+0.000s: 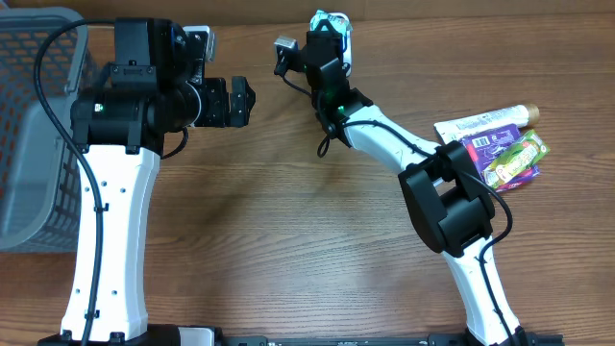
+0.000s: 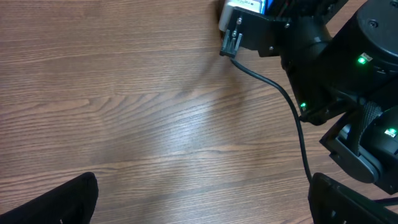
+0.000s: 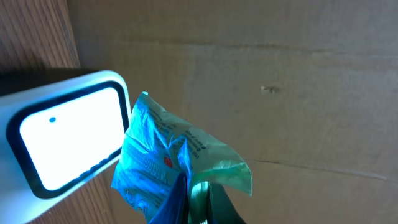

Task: Scan the item barcode
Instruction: 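Raise the wipes pack in front of the scanner with the right gripper, then move the wipes pack right and release it beside the purple pack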

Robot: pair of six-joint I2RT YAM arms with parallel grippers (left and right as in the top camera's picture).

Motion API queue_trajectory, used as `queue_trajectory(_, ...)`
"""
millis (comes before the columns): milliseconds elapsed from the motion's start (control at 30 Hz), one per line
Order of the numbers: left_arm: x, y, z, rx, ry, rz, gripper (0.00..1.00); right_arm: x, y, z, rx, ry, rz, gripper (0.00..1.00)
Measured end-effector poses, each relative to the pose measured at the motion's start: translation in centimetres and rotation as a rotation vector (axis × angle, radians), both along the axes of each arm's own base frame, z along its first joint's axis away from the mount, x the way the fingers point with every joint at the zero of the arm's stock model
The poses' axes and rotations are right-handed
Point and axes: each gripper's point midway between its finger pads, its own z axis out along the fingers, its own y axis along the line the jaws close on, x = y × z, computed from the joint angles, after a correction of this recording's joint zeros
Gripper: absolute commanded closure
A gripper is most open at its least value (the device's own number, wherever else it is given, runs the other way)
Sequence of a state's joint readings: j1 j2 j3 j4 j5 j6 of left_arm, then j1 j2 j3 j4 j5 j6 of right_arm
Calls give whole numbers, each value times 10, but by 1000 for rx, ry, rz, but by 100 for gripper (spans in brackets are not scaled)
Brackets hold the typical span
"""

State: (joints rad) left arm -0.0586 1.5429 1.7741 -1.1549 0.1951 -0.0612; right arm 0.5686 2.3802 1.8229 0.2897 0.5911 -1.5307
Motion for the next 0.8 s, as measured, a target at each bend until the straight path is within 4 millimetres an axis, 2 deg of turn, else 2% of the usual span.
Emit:
queue_trajectory(433,0,0,0,0,0,0,0,1,-12,1,-20,2,-54,96)
queue_trajectory(567,0,0,0,0,0,0,0,-12,-20,6,64,81,-88,96)
queue_trajectory(633,0,0,0,0,0,0,0,-30,-32,27,145,144,-131,96)
queue_trajectory(700,0,0,0,0,0,0,0,-46,-42,60,252,154,-161,96)
queue_trajectory(767,0,0,0,0,-1,0,0,-79,-58,92,395,227,-199,96)
queue_trajectory(800,0,0,0,0,1,0,0,-97,-67,117,500,236,-214,96)
